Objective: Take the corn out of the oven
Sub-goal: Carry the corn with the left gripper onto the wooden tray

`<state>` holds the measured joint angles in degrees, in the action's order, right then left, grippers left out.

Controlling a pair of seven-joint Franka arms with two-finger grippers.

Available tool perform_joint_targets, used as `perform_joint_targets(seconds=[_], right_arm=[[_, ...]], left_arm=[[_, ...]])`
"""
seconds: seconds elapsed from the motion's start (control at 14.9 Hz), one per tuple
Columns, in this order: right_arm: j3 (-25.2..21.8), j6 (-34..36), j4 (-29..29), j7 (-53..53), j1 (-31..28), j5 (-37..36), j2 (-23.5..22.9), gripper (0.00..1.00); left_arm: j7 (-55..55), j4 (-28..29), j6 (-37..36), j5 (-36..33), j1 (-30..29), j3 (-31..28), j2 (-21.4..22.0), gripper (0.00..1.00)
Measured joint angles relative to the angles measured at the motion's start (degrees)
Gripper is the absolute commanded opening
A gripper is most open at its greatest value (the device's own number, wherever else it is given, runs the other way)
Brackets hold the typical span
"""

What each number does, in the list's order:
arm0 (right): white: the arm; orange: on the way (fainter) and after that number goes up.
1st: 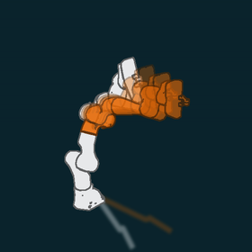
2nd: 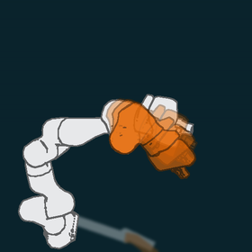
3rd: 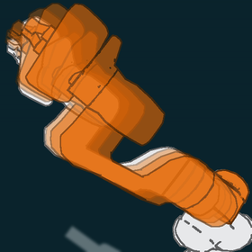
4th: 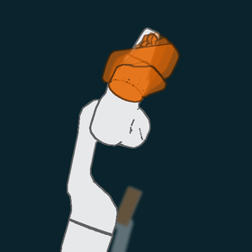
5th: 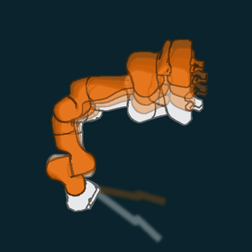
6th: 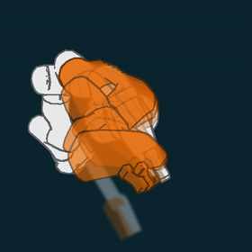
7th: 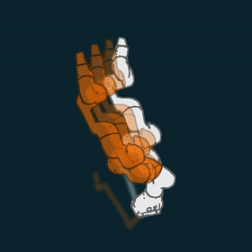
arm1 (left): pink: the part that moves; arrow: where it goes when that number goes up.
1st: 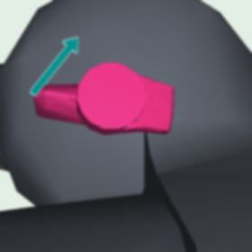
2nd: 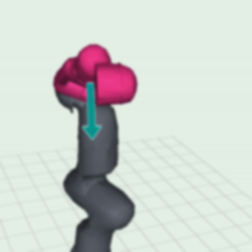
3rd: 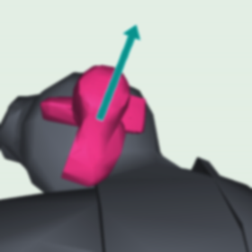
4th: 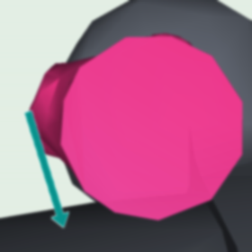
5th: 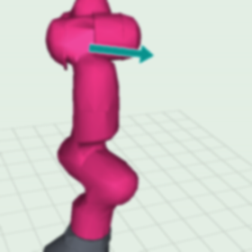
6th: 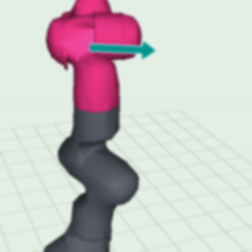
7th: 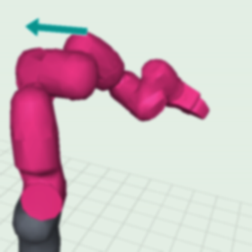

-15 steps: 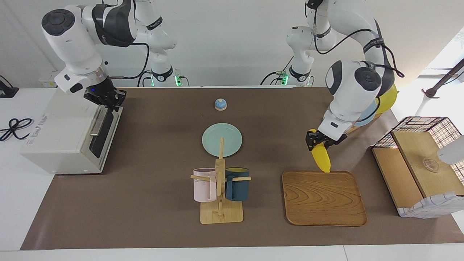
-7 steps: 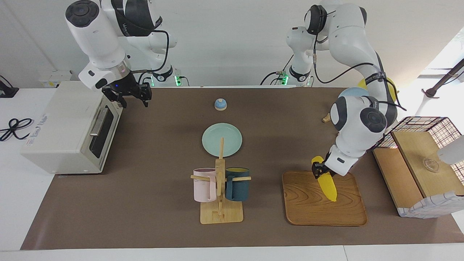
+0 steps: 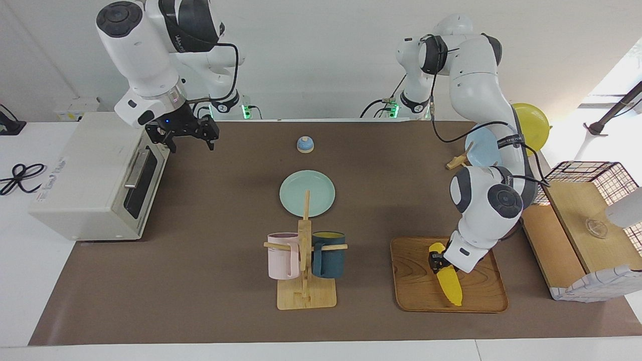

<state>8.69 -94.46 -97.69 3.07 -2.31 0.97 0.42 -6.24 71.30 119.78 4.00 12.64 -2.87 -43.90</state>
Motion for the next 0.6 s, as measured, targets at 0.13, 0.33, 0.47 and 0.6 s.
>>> perform_joint_targets(seconds=[0.13, 0.33, 0.47, 0.6], right_arm=[[0.0, -0.2, 0.0, 0.0, 0.0, 0.0, -0.1, 1.0], [0.0, -0.2, 0.0, 0.0, 0.0, 0.0, -0.1, 1.0], [0.0, -0.2, 0.0, 0.0, 0.0, 0.0, -0.1, 1.0], [0.0, 0.1, 0.0, 0.0, 0.0, 0.0, -0.1, 1.0]], left_arm=[[0.6, -0.2, 0.0, 0.0, -0.1, 0.0, 0.0, 1.0], [0.7, -0.3, -0.2, 0.0, -0.2, 0.0, 0.0, 1.0], [0.7, -1.1, -1.6, 0.0, -0.6, -0.1, 0.3, 1.0], [0.7, -2.2, -4.1, 0.0, -0.9, -0.1, 2.0, 1.0]])
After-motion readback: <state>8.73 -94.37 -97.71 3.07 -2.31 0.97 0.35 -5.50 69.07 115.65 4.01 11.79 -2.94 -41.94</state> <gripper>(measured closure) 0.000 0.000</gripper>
